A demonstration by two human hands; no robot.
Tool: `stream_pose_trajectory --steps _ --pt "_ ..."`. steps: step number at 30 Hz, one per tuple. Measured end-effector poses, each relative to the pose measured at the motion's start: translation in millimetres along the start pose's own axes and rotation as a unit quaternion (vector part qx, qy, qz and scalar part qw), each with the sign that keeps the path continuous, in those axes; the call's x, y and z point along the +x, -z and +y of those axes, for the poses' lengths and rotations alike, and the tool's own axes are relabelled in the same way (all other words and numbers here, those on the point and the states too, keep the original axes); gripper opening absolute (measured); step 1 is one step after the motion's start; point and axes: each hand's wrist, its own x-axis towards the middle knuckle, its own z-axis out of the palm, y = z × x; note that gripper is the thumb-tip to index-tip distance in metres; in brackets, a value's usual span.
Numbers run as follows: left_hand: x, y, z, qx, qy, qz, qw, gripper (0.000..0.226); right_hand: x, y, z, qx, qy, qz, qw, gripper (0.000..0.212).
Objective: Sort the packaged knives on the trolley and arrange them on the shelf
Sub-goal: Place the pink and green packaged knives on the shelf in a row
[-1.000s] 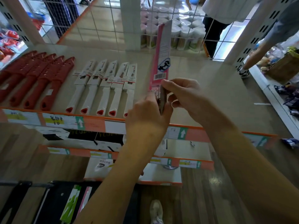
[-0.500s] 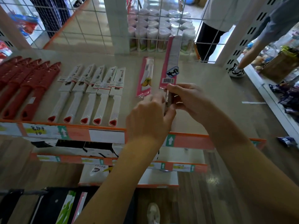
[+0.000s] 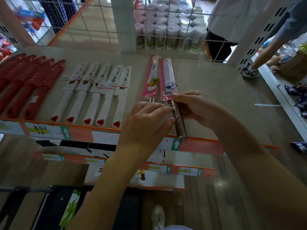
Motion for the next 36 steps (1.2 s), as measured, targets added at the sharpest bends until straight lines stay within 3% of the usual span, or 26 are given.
stream_pose_trajectory --steps 7,14,23,28,32,36 --pt "-7.1 -7.1 -15.6 -0.014 -0.044 -0.059 0.997 0.055 8.6 -7.9 5.7 -0.057 -0.013 0.058 0.997 0.015" --pt "-7.7 -8.4 -19.2 -0.025 -0.057 -0.041 0.997 0.057 16.3 -11.1 10.9 -0.134 0.068 0.113 0.982 0.011" --pt "-10.1 -17.6 -20.6 -0.034 -0.058 -0.021 0.998 0.057 20.7 -8.8 11.7 -0.177 0.056 0.115 0.976 0.021" --pt "-11.5 -12.7 -19.5 -0.042 -0.043 -0.046 0.997 0.06 18.5 -10.4 8.1 -0.206 0.058 0.124 0.969 0.013" --pt "-14.1 5.4 -21.2 -0.054 0.023 -0.067 0.996 0.063 7.3 -8.5 4.0 -0.338 0.108 0.188 0.916 0.046" --pt "-19.0 22.7 -26.4 -0.033 0.047 -0.059 0.997 0.052 -14.5 -22.4 0.8 -0.413 0.191 0.204 0.867 0.039"
